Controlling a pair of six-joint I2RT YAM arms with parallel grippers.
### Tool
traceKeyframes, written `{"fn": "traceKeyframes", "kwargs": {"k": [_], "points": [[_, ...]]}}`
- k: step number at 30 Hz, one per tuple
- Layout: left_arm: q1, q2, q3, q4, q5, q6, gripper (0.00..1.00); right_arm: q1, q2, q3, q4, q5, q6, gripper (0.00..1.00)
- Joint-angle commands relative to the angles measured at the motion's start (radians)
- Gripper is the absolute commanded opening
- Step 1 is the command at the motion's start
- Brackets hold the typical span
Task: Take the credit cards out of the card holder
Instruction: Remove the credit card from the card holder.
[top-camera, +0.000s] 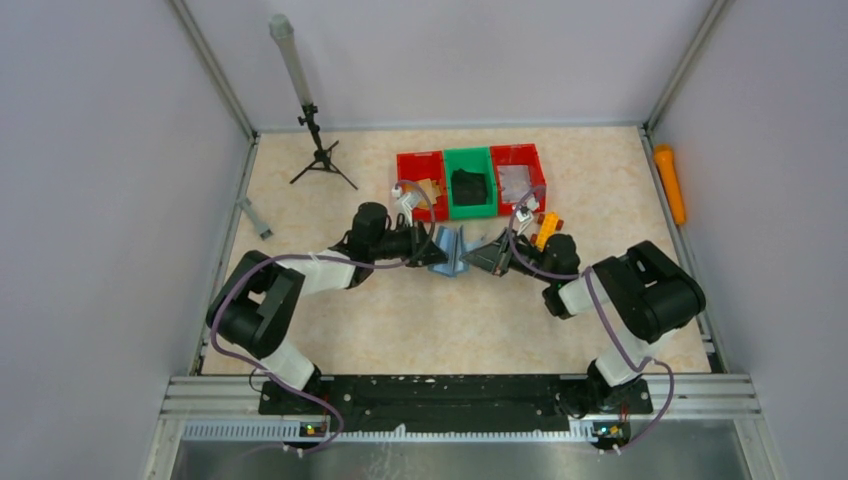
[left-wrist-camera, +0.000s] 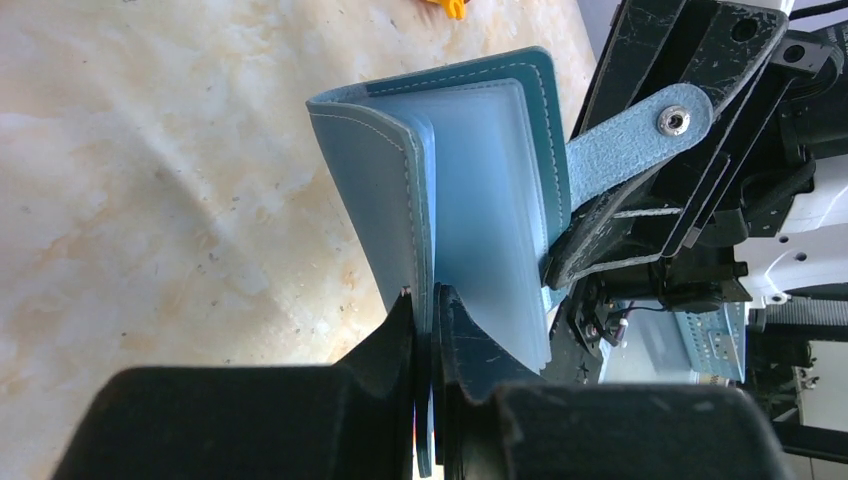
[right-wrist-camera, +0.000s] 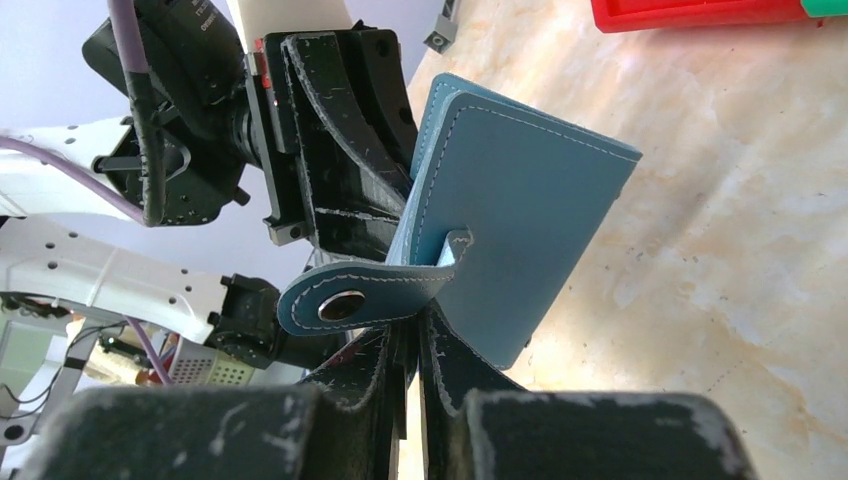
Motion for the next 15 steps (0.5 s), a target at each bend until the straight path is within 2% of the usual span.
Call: {"fn": "traceKeyframes", "kwargs": {"k": [1,2,6,13,15], "points": [[-0.028,-0.003,0.050,0.021,0.048,0.027,0.05,0.019,0.007,0.036,0.015,-0.012,-0.034,0.02],[-0.028,-0.004,0.052,0.014,0.044,0.031,0.07,0.019,0.005,0.035,0.013,-0.010,-0.035,0.02],[-0.026,-0.008,0.058,-0.024,0.026,0.041,0.25,0.019,-0.010,0.032,-0.011,0.004,-0.048,0.00],[0.018,-0.051,0.008,0.020,0.006,0.011,0.34,0.017,-0.068,0.028,-0.145,0.067,-0.116,0.00],[0.026,-0.051,0.001,0.038,0.020,0.001,0.46,0.017,-0.074,0.030,-0.160,0.070,-0.121,0.00]]}}
